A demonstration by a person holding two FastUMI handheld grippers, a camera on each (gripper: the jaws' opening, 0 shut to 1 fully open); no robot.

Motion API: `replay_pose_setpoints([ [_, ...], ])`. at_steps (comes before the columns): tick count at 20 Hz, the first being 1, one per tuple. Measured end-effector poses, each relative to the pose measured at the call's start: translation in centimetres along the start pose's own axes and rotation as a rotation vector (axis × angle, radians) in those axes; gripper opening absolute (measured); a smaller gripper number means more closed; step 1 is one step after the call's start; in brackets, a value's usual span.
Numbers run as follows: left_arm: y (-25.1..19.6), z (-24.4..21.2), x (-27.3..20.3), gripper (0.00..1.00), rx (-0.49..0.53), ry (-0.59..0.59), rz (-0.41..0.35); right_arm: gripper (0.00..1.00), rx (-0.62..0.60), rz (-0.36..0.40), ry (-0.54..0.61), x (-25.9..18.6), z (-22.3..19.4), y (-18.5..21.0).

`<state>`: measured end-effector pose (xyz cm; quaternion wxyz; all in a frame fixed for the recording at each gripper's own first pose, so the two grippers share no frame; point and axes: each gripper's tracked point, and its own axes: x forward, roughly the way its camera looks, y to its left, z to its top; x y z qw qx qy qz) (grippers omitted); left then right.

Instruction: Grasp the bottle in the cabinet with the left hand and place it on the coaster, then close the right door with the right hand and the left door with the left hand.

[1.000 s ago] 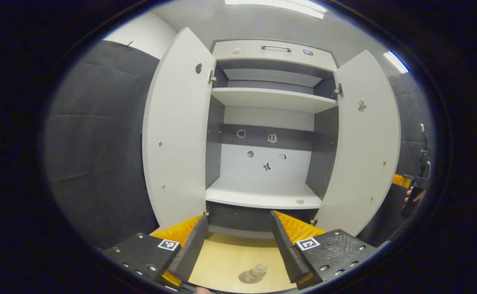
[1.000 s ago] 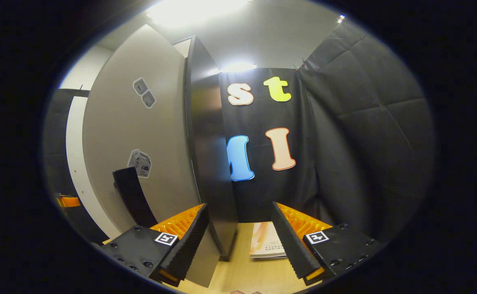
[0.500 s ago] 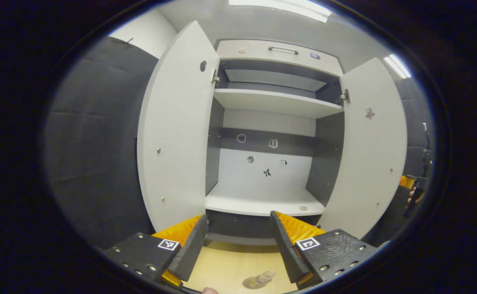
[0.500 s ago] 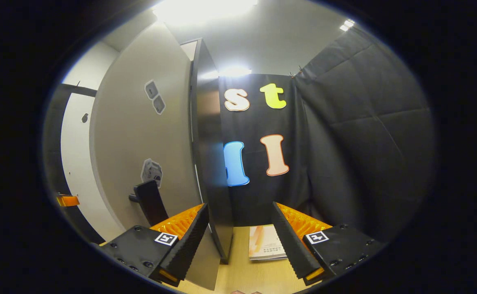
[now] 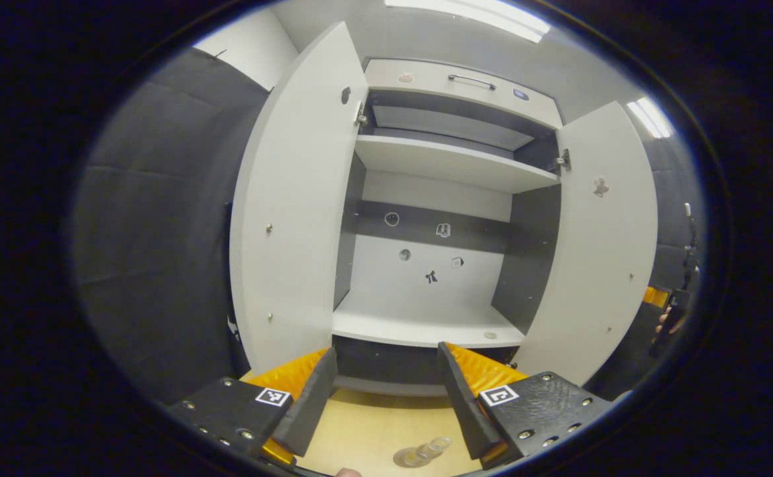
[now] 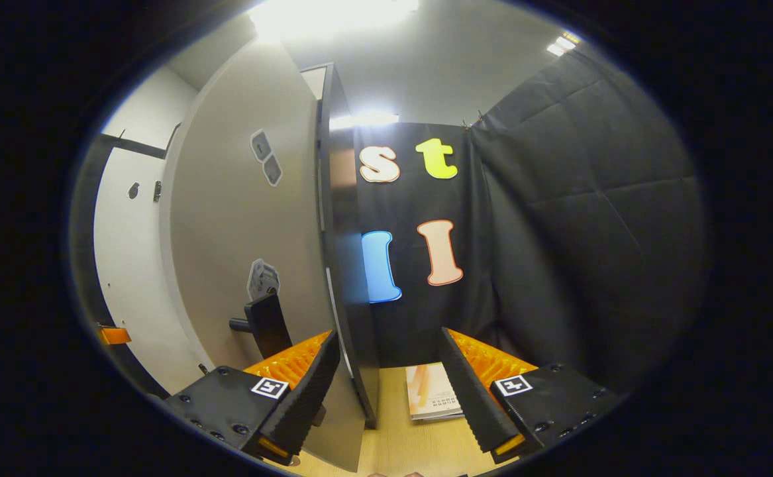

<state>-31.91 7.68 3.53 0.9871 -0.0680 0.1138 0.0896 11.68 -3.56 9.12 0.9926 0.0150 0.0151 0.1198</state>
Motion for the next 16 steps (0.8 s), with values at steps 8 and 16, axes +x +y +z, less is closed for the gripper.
replay_pose_setpoints([
  [8,1.9,-1.0,-0.5,0.88,0.003,-0.004,0.013,0.97,-0.007,0.106,0.001,0.8,-0.6,7.9],
  [16,5.2,-0.7,-2.1,0.87,-0.015,-0.028,0.017,0.98,0.001,0.229,-0.003,2.3,-0.8,17.1],
])
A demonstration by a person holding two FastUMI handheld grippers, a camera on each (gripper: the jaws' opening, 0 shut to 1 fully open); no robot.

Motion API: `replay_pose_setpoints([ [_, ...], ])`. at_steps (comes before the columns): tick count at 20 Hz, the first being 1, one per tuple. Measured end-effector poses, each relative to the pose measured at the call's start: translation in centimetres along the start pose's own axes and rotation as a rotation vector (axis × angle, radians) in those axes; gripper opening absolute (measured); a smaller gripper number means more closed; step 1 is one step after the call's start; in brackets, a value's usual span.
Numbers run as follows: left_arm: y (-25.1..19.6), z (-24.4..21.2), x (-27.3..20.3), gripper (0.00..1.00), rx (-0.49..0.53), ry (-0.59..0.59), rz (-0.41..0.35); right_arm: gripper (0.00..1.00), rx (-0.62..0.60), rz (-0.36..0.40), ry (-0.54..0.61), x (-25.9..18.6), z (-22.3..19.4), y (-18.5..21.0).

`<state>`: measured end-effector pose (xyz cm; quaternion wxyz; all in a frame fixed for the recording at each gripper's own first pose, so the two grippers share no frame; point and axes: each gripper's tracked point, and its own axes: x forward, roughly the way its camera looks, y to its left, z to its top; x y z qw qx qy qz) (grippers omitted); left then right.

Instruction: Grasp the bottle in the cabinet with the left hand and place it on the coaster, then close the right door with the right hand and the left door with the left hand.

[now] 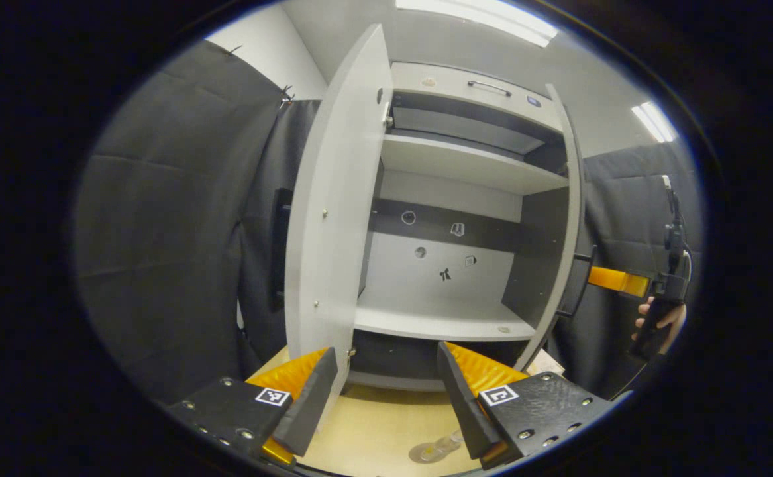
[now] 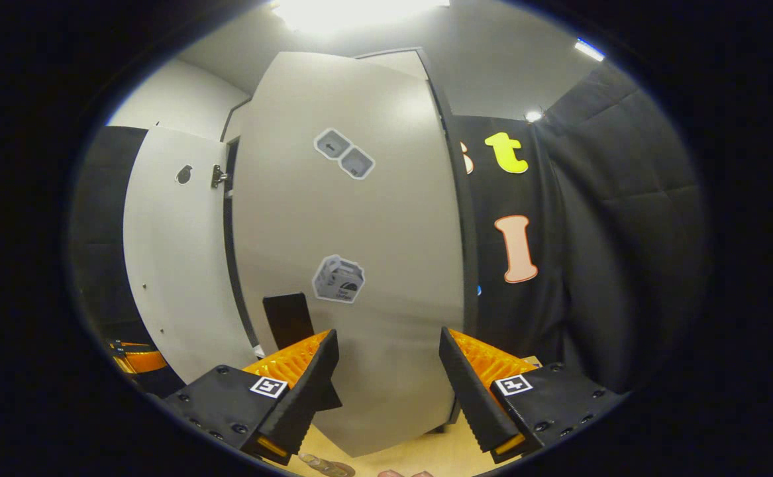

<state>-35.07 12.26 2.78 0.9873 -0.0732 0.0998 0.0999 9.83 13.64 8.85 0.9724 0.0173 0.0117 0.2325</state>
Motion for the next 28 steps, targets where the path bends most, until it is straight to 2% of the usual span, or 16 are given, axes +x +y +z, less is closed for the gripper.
replay_pose_setpoints([
  [4,2.6,1.2,-1.1,0.87,0.022,-0.039,0.008,0.98,-0.008,0.006,0.013,0.5,-1.0,1.1],
  [6,5.1,1.3,-1.4,0.88,0.033,-0.054,0.058,0.98,-0.003,-0.011,0.026,0.7,-2.0,1.1],
  [12,10.9,1.8,-2.1,0.88,0.026,-0.078,0.109,0.98,0.054,-0.051,0.045,0.8,-3.9,1.8],
  [18,17.3,4.4,-1.1,0.87,0.044,-0.14,0.164,0.98,0.018,-0.112,0.041,0.7,-4.4,1.3],
  [20,18.3,5.3,0.1,0.87,0.054,-0.14,0.117,0.98,0.029,-0.135,0.041,0.6,-4.6,1.2],
  [23,21.1,6.0,1.2,0.87,0.064,-0.145,0.111,0.98,0.037,-0.166,0.044,0.5,-4.8,1.0],
  [28,21.7,7.7,4.2,0.88,0.083,-0.142,0.02,0.98,0.015,-0.199,0.046,0.2,-5.2,0.8],
])
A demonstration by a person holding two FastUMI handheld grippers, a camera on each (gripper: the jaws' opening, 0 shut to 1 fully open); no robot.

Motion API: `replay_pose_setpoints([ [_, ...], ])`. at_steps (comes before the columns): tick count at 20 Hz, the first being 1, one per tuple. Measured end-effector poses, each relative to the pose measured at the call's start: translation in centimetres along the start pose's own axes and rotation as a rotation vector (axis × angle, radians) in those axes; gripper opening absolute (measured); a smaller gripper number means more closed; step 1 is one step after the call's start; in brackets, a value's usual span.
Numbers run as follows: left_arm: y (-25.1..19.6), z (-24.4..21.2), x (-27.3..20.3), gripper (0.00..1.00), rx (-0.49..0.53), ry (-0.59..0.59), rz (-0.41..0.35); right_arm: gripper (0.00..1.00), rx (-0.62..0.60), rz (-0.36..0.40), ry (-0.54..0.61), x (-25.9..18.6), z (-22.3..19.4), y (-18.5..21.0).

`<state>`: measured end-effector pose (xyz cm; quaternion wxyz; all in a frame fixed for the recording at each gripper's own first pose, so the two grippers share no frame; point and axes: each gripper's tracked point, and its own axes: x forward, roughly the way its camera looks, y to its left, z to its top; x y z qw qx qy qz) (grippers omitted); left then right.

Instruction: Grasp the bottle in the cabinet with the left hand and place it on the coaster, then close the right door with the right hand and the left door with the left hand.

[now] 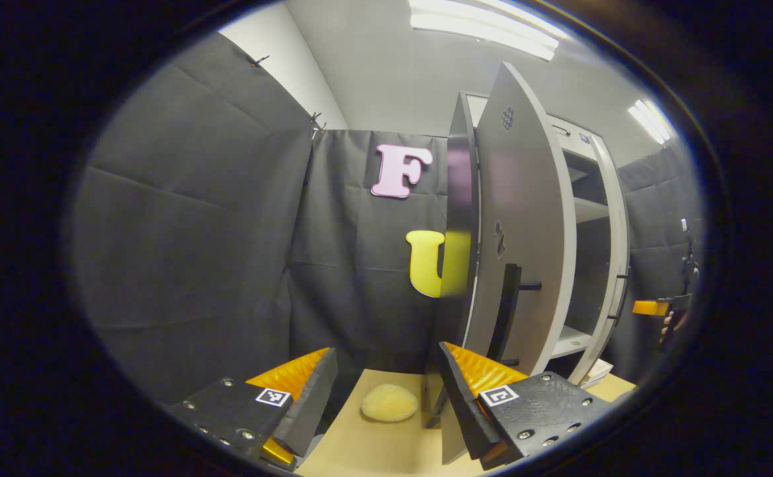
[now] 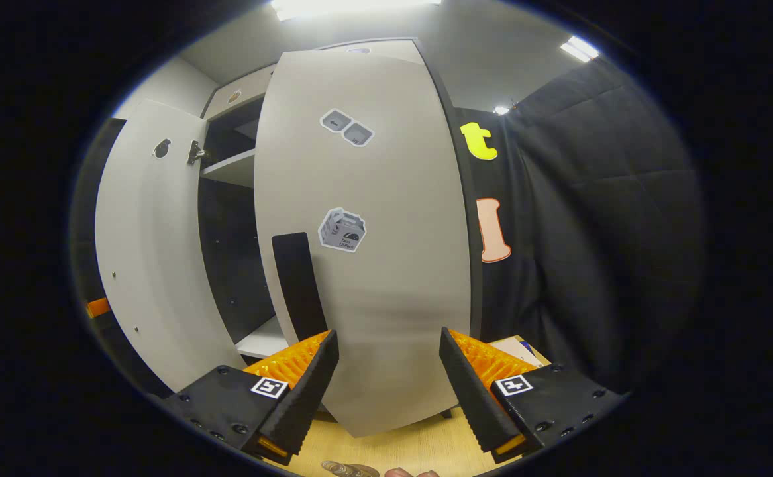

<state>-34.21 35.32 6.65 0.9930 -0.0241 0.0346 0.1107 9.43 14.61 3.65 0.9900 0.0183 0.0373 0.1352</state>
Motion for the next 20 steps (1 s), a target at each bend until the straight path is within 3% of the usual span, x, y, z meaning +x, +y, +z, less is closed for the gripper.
replay_pose_setpoints([
  [8,-2.3,1.8,5.0,0.88,0.014,0.001,-0.168,0.98,-0.016,-0.033,-0.001,-1.4,-0.7,-0.9],
  [16,-4.8,1.8,6.9,0.88,0.01,0.012,-0.239,0.98,0.012,-0.084,0.046,-2.2,-2.6,-3.4],
  [20,-5.7,1.9,6.6,0.86,0.047,0.011,-0.228,0.98,0.01,-0.095,0.044,-2.2,-2.8,-4.0],
])
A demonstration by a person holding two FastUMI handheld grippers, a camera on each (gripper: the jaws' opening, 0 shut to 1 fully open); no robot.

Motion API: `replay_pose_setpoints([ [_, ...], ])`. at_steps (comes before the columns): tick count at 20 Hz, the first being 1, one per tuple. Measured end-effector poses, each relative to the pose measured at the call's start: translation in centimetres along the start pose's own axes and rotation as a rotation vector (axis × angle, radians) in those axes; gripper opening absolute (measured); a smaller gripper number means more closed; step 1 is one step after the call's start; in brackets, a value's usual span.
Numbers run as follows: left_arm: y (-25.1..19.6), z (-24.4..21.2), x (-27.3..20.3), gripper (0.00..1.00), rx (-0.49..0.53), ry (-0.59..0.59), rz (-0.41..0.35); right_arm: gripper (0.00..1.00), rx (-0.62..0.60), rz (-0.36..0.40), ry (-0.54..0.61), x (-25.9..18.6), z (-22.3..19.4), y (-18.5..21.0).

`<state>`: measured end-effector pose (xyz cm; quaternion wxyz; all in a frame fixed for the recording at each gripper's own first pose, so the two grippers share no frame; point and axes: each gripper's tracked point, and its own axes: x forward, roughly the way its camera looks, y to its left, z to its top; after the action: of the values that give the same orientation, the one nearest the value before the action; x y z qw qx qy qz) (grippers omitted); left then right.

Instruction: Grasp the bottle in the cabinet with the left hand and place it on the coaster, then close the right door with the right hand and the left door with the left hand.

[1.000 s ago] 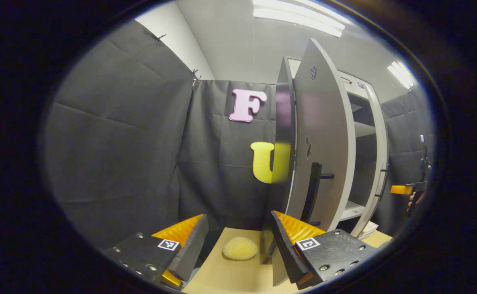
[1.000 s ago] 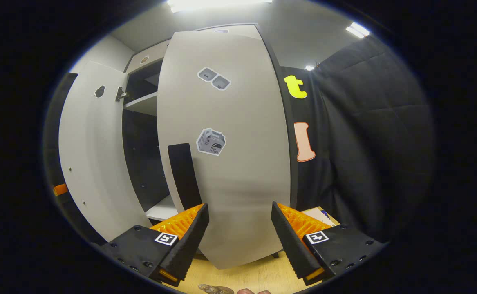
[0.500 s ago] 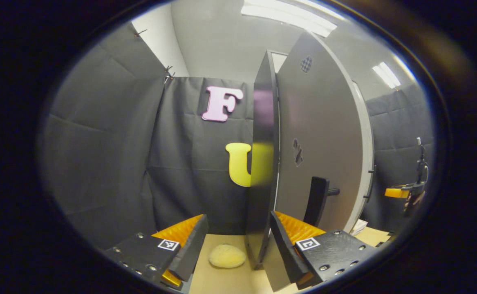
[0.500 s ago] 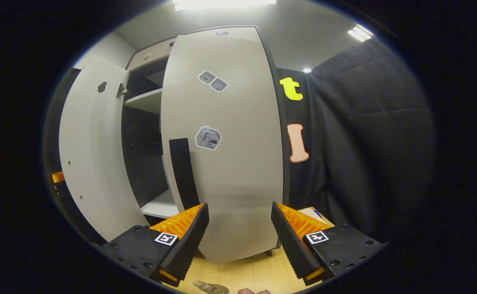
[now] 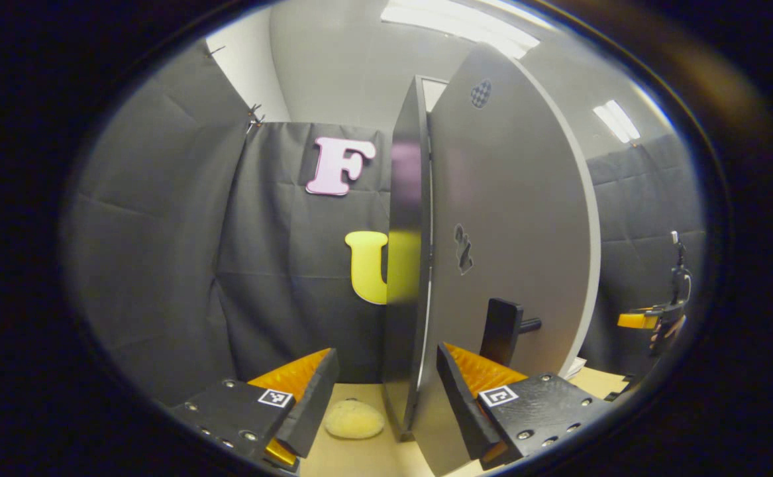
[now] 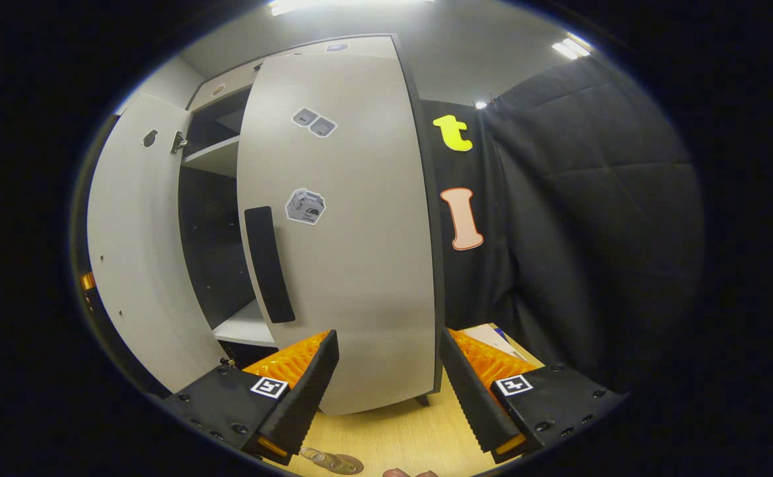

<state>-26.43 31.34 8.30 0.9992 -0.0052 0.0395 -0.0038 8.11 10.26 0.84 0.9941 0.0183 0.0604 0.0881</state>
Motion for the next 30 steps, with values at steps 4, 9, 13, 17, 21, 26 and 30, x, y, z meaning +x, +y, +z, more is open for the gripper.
replay_pose_setpoints([
  [4,-1.3,0.2,0.4,0.86,0.017,0.016,-0.001,0.98,0.009,-0.004,0.006,0.4,-0.3,-0.7],
  [9,-6.4,0.4,0.9,0.86,0.043,0.013,0.005,0.98,0.038,0.0,0.0,0.7,-0.4,-2.1],
  [13,-8.5,0.4,0.9,0.87,0.045,0.012,0.062,0.98,0.023,-0.004,0.014,0.8,-0.6,-4.2],
  [17,-10.8,0.5,1.8,0.86,0.04,0.019,0.074,0.98,0.025,-0.01,0.031,1.2,-0.6,-6.6],
  [21,-14.0,0.1,3.6,0.86,0.021,0.021,0.073,0.98,0.03,-0.009,0.031,1.7,-0.1,-8.3],
  [26,-17.8,-0.1,4.2,0.86,0.009,0.031,0.1,0.98,0.017,-0.024,0.042,1.8,0.1,-10.4],
  [30,-18.9,-0.2,2.4,0.86,0.007,0.029,0.098,0.98,0.031,-0.023,0.04,2.2,0.6,-11.1],
])
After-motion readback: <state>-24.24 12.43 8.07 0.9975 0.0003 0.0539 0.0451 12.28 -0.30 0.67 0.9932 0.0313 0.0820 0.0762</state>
